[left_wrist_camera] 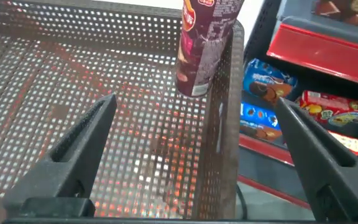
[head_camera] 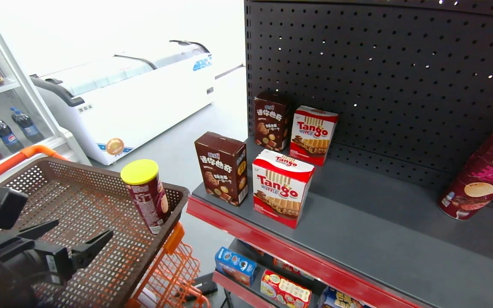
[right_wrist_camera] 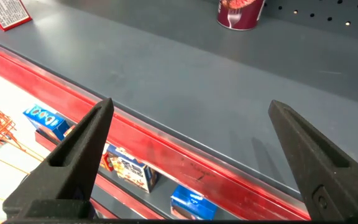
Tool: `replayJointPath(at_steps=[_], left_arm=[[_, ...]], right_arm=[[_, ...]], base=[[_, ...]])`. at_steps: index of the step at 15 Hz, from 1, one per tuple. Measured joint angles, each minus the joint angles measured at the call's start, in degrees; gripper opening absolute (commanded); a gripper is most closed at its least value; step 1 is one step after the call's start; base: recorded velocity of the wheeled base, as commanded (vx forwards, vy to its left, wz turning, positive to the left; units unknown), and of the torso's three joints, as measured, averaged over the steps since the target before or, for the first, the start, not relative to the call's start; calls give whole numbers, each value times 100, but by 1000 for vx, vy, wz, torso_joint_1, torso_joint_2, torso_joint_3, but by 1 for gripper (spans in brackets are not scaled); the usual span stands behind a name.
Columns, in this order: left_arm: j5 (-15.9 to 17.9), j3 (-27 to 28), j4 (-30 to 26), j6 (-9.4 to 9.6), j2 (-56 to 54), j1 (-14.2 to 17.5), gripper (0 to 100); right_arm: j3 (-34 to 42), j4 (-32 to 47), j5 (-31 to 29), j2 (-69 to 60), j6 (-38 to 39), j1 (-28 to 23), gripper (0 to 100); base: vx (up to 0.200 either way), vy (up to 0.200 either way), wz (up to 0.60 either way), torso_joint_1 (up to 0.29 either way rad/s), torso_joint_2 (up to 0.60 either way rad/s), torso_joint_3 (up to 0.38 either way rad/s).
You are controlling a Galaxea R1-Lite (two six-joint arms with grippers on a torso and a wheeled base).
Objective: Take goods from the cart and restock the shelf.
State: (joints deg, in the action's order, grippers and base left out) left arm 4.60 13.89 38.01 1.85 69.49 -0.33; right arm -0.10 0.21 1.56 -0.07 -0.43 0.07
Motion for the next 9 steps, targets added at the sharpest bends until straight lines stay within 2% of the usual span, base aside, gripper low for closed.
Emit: replayJointPath(at_steps=[5, 9], left_arm=[[7, 171, 1363, -16, 1442, -7, 100], [7, 653, 2064, -20, 2406, -38, 100]], right_arm=[[0, -2, 0, 0, 0, -5, 100], [0, -2, -1, 0, 0, 2, 100]], base=[[0, 0, 0, 0, 0, 0], [0, 0, 0, 0, 0, 0]])
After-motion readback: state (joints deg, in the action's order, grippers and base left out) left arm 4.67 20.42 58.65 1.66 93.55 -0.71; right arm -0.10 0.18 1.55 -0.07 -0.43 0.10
